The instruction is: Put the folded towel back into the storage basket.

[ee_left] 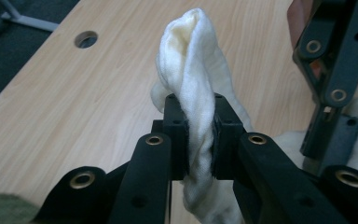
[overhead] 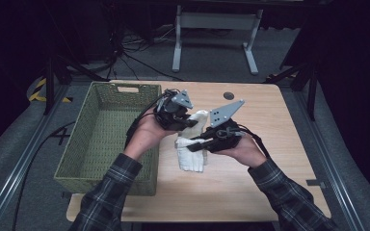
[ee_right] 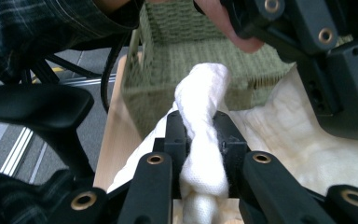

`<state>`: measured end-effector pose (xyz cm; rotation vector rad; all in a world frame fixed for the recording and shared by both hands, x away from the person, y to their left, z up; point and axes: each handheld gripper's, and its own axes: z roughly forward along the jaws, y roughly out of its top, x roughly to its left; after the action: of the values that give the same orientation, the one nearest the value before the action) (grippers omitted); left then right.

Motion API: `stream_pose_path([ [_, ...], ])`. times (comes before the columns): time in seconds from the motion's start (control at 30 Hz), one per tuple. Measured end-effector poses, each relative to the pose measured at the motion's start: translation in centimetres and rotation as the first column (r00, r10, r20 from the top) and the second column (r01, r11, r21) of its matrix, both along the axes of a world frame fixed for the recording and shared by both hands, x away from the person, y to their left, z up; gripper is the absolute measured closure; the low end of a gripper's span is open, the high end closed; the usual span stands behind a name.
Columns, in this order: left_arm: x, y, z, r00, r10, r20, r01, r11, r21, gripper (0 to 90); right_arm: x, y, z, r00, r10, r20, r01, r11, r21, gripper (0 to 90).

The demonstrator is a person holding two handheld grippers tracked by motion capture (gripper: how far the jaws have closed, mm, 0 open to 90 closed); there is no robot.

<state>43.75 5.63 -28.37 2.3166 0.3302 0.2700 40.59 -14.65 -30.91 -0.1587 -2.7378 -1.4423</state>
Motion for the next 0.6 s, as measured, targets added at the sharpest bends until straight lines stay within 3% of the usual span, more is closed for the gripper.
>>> stream_pose_path([
  [0.23, 0.4, 3.5, 0.8, 0.9996, 0.004, 0.027, -0.004, 1.0, -0.002, 80.0, 0.6, 4.6, 1.5, 0.9995, 0.008, 0.03, -0.008, 0.9999, 0.008, 79.1],
  [0.27, 0.4, 4.7, 0.8, 0.9993, 0.015, 0.035, -0.015, 0.9999, -0.005, 80.0, 0.8, 5.4, 1.7, 0.9994, 0.008, 0.033, -0.008, 0.9999, 0.007, 79.1],
  [0.6, 0.2, 9.2, 0.4, 0.9965, 0.067, 0.049, -0.068, 0.9977, 0.009, 80.0, 1.2, 10.8, 1.5, 0.9987, 0.034, 0.037, -0.035, 0.9992, 0.021, 79.1],
])
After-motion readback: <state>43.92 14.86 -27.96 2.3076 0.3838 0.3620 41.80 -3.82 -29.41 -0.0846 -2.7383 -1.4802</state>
